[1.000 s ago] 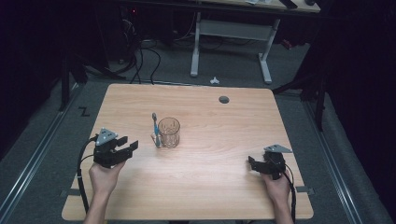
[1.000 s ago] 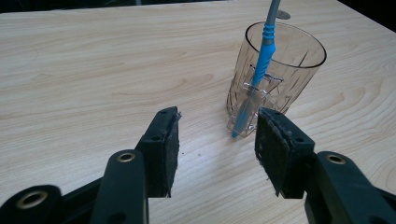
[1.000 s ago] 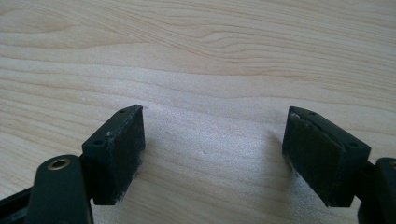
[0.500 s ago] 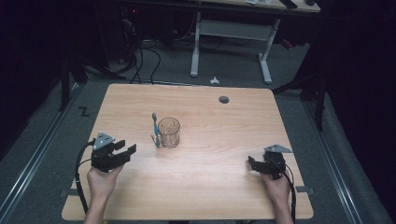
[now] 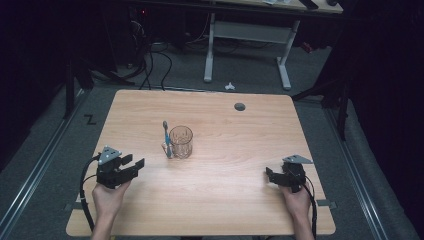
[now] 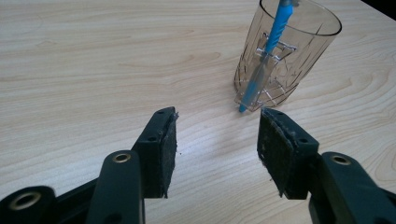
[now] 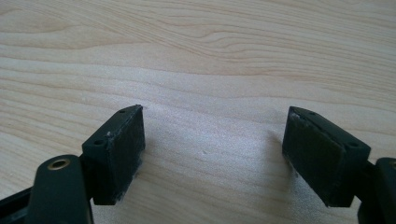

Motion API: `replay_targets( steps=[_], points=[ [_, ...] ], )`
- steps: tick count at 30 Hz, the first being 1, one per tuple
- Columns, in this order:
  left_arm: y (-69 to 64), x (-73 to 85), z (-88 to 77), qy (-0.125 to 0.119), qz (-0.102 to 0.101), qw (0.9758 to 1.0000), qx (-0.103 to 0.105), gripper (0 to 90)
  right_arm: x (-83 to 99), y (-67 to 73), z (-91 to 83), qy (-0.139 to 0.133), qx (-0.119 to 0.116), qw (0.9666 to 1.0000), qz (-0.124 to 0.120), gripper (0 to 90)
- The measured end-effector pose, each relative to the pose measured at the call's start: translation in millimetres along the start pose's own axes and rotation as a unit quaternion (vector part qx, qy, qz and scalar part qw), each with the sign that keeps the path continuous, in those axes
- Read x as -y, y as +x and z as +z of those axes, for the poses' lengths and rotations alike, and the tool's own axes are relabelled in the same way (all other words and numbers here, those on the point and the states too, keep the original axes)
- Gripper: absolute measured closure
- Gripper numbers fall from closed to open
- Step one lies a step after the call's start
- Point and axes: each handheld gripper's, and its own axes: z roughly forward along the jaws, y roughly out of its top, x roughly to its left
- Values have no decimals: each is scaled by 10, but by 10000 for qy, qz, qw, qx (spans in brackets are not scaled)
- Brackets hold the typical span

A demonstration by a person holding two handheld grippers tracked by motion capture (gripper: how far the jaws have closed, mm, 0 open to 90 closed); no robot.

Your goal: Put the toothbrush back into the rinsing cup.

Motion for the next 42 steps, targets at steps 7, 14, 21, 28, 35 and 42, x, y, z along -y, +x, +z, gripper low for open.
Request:
replay_targets(
  steps=[7, 14, 21, 28, 35, 42],
  points=[
    [19, 74, 29, 90, -82, 9999, 5, 473, 0, 0, 0, 0, 1, 10000, 1, 213],
    [43, 149, 49, 158, -169, 9997, -11, 469, 0, 0, 0, 0, 1, 10000, 1, 213],
    [48, 207, 69, 241, -216, 9995, -17, 467, 0, 0, 0, 0, 0, 10000, 0, 213],
    [44, 256, 85, 300, -239, 9993, -46, 464, 1, 1, -1, 1, 0, 10000, 1, 213],
    [42, 314, 119, 375, -243, 9989, -106, 462, 1, 1, -1, 1, 1, 10000, 2, 214],
    [48, 369, 151, 409, -271, 9987, -171, 463, 1, 1, -1, 1, 0, 10000, 1, 214]
  ],
)
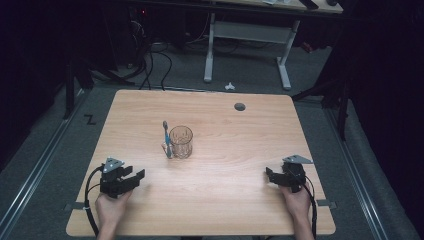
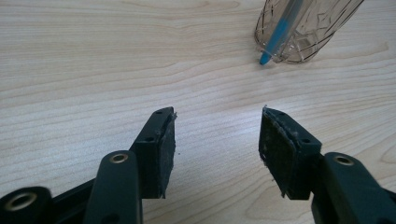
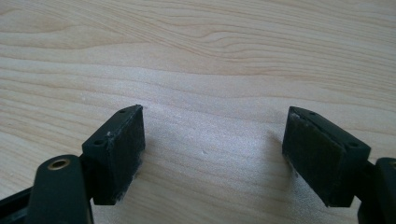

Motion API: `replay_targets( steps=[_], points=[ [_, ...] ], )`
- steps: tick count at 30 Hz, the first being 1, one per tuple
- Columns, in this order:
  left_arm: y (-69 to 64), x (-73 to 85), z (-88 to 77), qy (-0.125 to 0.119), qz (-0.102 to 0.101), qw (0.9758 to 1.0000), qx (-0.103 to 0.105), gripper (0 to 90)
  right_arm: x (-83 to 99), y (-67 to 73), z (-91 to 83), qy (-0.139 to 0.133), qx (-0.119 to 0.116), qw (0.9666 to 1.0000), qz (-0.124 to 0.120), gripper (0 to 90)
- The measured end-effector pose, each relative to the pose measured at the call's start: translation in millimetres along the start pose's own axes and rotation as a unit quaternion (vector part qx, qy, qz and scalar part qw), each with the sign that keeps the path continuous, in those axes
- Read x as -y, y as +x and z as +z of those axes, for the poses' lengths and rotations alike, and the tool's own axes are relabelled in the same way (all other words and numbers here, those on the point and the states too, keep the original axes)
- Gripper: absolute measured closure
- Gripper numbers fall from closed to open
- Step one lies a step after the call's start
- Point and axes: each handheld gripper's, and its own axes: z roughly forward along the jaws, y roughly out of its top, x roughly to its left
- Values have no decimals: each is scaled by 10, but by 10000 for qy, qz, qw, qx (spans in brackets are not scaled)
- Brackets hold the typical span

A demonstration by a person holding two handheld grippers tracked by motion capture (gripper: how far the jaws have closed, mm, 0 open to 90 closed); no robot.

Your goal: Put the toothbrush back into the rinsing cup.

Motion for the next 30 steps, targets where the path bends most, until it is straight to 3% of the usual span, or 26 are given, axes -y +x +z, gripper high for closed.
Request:
replay_targets(
  steps=[17, 30],
  points=[
    [18, 74, 151, 122, 91, 9995, -269, 463, 0, 0, 0, 0, 0, 10000, 1, 213],
    [15, 108, 236, 71, 121, 9989, -451, 463, 0, 1, 0, 0, 1, 10000, 4, 213]
  ],
)
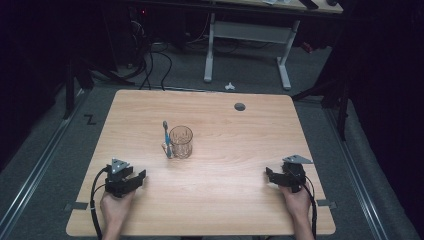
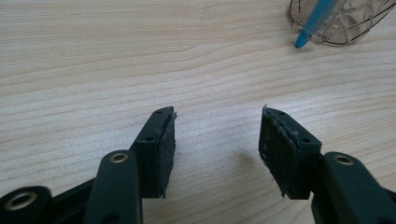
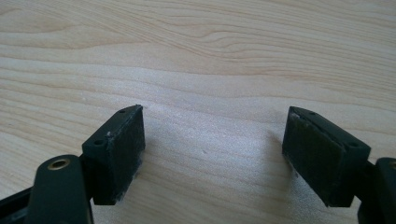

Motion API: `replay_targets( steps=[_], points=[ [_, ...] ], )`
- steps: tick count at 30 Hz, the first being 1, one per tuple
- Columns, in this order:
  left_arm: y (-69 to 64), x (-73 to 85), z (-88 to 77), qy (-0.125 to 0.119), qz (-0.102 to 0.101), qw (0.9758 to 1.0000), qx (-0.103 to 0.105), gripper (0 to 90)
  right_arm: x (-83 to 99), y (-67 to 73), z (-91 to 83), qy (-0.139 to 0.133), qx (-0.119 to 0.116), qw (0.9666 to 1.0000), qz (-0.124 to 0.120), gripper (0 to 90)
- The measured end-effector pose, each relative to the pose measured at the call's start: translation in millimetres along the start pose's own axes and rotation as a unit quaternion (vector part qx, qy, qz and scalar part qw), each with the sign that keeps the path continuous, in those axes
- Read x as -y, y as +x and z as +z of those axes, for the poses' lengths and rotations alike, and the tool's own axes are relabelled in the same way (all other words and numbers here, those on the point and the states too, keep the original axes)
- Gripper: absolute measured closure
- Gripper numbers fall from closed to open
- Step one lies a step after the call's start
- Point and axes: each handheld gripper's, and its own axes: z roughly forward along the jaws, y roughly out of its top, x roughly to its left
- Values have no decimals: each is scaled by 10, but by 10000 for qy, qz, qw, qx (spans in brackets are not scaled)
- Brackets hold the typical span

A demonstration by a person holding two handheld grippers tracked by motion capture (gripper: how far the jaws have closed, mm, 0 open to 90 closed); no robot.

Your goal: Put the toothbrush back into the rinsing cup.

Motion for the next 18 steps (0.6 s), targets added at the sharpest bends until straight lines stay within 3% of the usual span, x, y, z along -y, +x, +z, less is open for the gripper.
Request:
replay_targets(
  steps=[5, 14, 18],
  points=[
    [-22, 9, 20, -9, 141, 9998, -131, 462, 0, 0, 0, -1, -1, 10000, -2, 213],
    [-48, 0, 45, -11, 222, 9994, -262, 457, 0, 0, 0, 1, 0, 10000, -2, 213],
    [-86, -1, 56, 43, 374, 9987, -357, 434, 1, 0, 0, 0, 0, 10000, -2, 213]
  ],
)
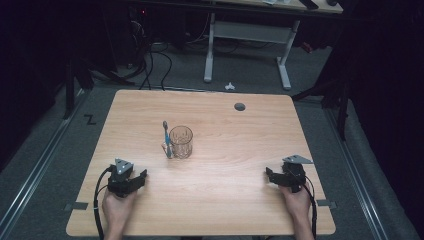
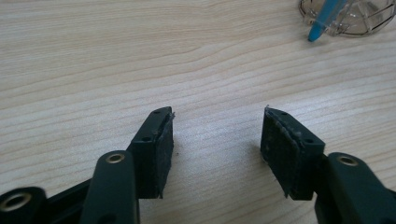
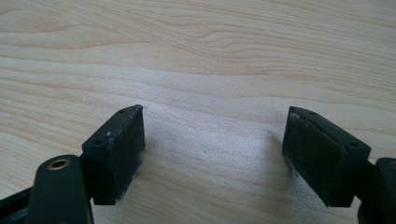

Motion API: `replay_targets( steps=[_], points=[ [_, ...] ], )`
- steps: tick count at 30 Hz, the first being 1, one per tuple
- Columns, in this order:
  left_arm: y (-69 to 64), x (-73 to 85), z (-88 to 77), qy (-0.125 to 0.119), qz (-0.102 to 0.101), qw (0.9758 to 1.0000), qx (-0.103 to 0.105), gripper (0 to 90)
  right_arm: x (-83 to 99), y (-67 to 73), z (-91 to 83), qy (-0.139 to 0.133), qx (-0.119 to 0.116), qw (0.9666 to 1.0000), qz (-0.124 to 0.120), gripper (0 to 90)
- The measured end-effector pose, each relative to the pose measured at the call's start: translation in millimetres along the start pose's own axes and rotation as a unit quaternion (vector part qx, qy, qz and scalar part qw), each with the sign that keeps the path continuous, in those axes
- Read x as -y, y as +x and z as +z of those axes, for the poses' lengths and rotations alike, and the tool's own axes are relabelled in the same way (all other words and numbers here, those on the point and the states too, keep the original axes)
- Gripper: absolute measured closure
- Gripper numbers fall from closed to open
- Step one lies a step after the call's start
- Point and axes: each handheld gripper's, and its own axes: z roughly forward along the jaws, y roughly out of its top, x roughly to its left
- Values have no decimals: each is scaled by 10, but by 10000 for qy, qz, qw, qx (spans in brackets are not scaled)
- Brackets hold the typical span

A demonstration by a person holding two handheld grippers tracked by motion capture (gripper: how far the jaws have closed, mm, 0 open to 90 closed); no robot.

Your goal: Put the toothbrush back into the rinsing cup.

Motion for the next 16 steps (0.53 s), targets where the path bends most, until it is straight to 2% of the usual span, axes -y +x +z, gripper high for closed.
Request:
replay_targets(
  steps=[3, 9, 16],
  points=[
    [-17, -1, 3, 29, 18, 10000, 6, 377, 0, 0, 0, 0, 0, 10000, 0, 213],
    [-17, -2, 6, 36, 8, 10000, -3, 359, 0, 0, 0, -1, -2, 10000, -1, 213],
    [-21, -4, 10, 63, 52, 9999, 77, 317, 0, 0, 0, 0, -2, 10000, -2, 213]
  ],
)
